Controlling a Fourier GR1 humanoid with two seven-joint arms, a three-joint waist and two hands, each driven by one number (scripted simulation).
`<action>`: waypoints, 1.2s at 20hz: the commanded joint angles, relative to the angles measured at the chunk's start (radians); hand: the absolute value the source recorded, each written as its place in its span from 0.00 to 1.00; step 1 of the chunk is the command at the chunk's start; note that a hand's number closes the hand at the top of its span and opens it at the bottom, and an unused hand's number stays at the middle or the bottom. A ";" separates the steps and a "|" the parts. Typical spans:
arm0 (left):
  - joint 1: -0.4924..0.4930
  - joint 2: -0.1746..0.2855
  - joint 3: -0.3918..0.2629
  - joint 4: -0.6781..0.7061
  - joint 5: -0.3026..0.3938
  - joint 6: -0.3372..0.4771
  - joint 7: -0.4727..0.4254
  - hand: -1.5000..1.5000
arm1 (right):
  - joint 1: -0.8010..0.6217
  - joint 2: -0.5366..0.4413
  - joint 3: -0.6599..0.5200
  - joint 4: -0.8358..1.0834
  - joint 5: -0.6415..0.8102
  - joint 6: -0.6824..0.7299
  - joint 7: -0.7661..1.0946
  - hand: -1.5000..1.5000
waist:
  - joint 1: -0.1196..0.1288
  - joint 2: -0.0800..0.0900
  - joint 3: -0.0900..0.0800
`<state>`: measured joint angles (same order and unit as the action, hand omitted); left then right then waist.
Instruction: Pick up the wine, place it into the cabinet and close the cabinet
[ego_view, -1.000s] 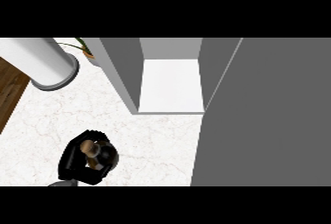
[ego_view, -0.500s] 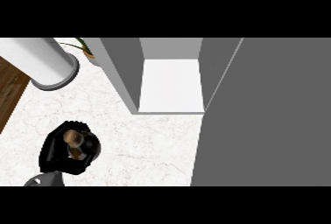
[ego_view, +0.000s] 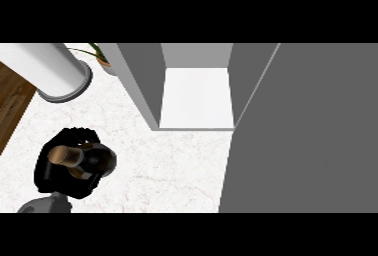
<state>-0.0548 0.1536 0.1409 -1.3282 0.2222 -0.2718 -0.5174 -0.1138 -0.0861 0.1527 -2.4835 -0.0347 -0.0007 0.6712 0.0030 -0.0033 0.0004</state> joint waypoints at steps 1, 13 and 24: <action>0.029 -0.017 -0.033 -0.191 0.071 -0.007 0.179 1.00 | -0.008 -0.012 -0.031 -0.098 -0.041 -0.008 0.071 0.00 | 0.001 -0.001 0.000; -0.039 -0.140 -0.234 -0.494 -0.023 0.197 0.518 1.00 | 0.060 -0.014 -0.055 -0.099 -0.081 0.036 0.020 0.00 | -0.009 0.000 0.001; -0.212 -0.153 -0.488 -0.534 -0.043 0.509 0.664 1.00 | 0.045 0.010 -0.034 -0.077 -0.045 0.029 0.019 0.00 | -0.009 0.001 0.000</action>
<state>-0.2062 0.0051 -0.2555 -1.8289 0.1911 0.1187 0.0591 -0.0937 -0.0842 0.1098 -2.4874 -0.0457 0.0291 0.6599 -0.0069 -0.0018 0.0004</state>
